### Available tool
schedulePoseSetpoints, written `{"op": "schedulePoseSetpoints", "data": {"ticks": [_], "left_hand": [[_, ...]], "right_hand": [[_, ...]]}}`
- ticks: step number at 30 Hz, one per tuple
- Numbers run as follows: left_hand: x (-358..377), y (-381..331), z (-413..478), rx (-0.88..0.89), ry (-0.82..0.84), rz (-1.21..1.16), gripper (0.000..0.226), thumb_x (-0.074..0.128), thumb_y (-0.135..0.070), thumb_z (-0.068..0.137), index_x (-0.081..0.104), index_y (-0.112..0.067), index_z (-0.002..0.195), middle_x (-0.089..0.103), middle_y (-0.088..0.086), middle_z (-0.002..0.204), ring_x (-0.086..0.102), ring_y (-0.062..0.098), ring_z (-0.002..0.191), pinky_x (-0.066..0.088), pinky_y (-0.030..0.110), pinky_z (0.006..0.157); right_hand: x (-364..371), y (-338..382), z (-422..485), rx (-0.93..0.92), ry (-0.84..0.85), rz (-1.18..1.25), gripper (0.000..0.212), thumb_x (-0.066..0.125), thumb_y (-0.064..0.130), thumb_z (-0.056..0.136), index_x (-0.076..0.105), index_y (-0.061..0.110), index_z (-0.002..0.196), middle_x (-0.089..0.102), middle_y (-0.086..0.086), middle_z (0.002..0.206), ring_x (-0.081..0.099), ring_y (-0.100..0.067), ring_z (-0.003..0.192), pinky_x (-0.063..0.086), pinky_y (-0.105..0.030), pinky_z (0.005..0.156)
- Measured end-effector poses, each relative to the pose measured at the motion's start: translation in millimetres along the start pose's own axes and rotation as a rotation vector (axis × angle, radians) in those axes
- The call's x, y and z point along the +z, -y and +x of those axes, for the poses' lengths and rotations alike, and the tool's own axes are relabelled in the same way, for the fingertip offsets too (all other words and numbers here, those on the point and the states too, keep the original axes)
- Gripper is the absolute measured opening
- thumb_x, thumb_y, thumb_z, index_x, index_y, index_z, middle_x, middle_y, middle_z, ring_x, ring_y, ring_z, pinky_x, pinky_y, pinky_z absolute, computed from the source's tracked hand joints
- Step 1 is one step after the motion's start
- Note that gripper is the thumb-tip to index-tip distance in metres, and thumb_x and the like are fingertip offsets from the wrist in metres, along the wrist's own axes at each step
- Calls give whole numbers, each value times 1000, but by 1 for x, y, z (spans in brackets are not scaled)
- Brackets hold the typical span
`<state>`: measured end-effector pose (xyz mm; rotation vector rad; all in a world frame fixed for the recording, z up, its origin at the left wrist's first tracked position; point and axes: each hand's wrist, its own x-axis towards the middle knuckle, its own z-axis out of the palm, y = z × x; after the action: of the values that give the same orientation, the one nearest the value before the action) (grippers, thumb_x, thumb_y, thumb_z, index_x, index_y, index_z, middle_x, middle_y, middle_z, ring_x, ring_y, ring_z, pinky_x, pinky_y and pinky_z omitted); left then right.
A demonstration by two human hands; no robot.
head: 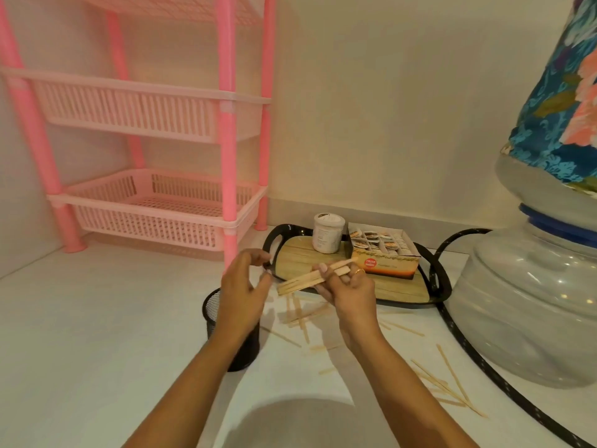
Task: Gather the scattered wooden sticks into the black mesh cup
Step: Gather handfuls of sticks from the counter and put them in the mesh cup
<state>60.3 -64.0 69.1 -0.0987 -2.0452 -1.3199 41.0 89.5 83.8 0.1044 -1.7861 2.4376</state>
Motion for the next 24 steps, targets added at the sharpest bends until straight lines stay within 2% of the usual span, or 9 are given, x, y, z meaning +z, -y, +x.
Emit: {"op": "schedulePoseSetpoints", "data": {"ticks": [2, 6, 10, 12, 17, 21, 24], "left_hand": [[-15, 12, 7, -40, -43, 146, 21, 53, -2, 86, 55, -18, 99, 58, -3, 103, 51, 12, 98, 39, 23, 84], [-26, 39, 7, -168, 25, 376, 22, 46, -13, 94, 58, -12, 112, 61, 8, 119, 53, 23, 110, 40, 34, 89], [-26, 43, 3, -258, 58, 329, 29, 37, -23, 98, 59, -11, 113, 67, 12, 109, 57, 21, 92, 40, 29, 76], [-26, 43, 4, -271, 70, 345, 30, 36, -23, 99, 60, -11, 113, 67, 11, 110, 59, 23, 95, 40, 29, 76], [-26, 46, 4, -277, 94, 382, 31, 36, -24, 99, 60, -12, 113, 66, 9, 112, 59, 24, 98, 39, 28, 75], [-26, 46, 4, -281, 94, 400, 29, 37, -26, 98, 61, -13, 109, 67, 10, 108, 57, 20, 88, 38, 29, 71], [-25, 47, 4, -275, 96, 435, 29, 38, -27, 98, 61, -13, 109, 67, 9, 109, 58, 22, 90, 38, 29, 71]], "right_hand": [[18, -3, 1, 5, 72, -36, 12, 62, 9, 86, 56, 10, 97, 72, -11, 93, 71, -7, 73, 57, -15, 60], [44, -14, 3, -47, 233, -263, 9, 60, 8, 88, 57, 17, 90, 71, -11, 90, 69, -9, 76, 59, -19, 66], [57, -21, 6, -144, 345, -618, 9, 54, 13, 92, 55, 15, 101, 69, -14, 102, 68, -19, 93, 59, -34, 78], [61, -23, 6, -215, 398, -782, 21, 53, 19, 92, 53, 14, 112, 67, -10, 106, 64, -21, 99, 54, -37, 86], [62, -30, 3, -252, 518, -920, 38, 42, 23, 98, 41, 17, 135, 57, -4, 131, 51, -18, 122, 39, -31, 102], [54, -38, -2, -284, 680, -1051, 38, 36, 20, 100, 43, 14, 137, 49, -8, 140, 44, -22, 130, 35, -30, 106], [47, -44, -5, -273, 756, -1075, 41, 34, 21, 101, 37, 16, 141, 31, -3, 153, 28, -17, 140, 22, -28, 113]]}}
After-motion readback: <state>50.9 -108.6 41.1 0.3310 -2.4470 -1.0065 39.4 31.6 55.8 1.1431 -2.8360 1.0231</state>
